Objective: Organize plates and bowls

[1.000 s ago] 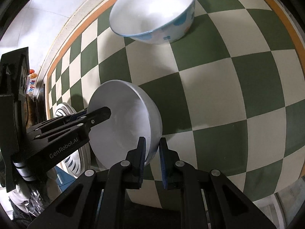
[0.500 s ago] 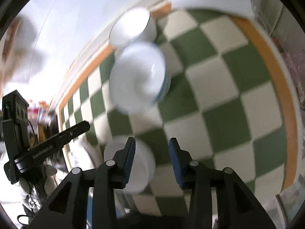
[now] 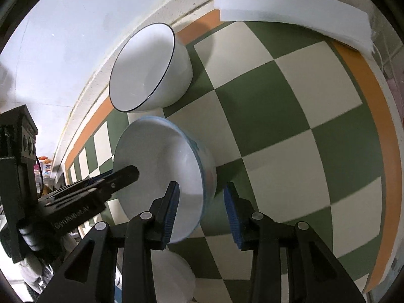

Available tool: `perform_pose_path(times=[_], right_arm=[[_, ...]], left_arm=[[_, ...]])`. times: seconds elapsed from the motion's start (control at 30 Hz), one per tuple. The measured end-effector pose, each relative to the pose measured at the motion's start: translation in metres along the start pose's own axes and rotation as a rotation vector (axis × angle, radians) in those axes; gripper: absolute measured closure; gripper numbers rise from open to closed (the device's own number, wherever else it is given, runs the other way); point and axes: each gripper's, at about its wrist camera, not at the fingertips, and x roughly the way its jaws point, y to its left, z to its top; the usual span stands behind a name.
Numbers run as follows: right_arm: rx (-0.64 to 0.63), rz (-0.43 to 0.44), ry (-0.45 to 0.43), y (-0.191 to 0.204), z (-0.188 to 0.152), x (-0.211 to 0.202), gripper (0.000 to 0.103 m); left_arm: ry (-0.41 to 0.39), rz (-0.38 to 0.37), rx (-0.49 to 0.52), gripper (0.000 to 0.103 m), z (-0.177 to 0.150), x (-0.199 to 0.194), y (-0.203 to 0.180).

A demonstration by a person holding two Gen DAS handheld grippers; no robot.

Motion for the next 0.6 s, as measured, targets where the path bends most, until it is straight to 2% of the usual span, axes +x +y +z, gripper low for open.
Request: perform_pose_path(times=[0.1, 0.23, 0.47, 0.6], right_arm=[[-0.014, -0.013, 0.002, 0.004, 0.003, 0.004, 0.076], [-0.027, -0.054, -0.002, 0.004, 0.005, 0.007, 0.089], [-0.061, -0.071, -0.015, 0.007, 0.002, 0.004, 0.090], [-0.075, -0.066, -0.028, 0.023, -0.007, 0.011, 0.091]], left_arm=[[-0.003, 0.000, 0.011, 0.087, 0.000, 0.006, -0.003], [-0.005, -0.007, 0.017, 0.089, -0.004, 0.009, -0.007], [-0.043, 0.018, 0.031, 0.090, -0.014, 0.001, -0.012], [-0.068, 0.023, 0.038, 0.090, -0.022, -0.013, -0.010]])
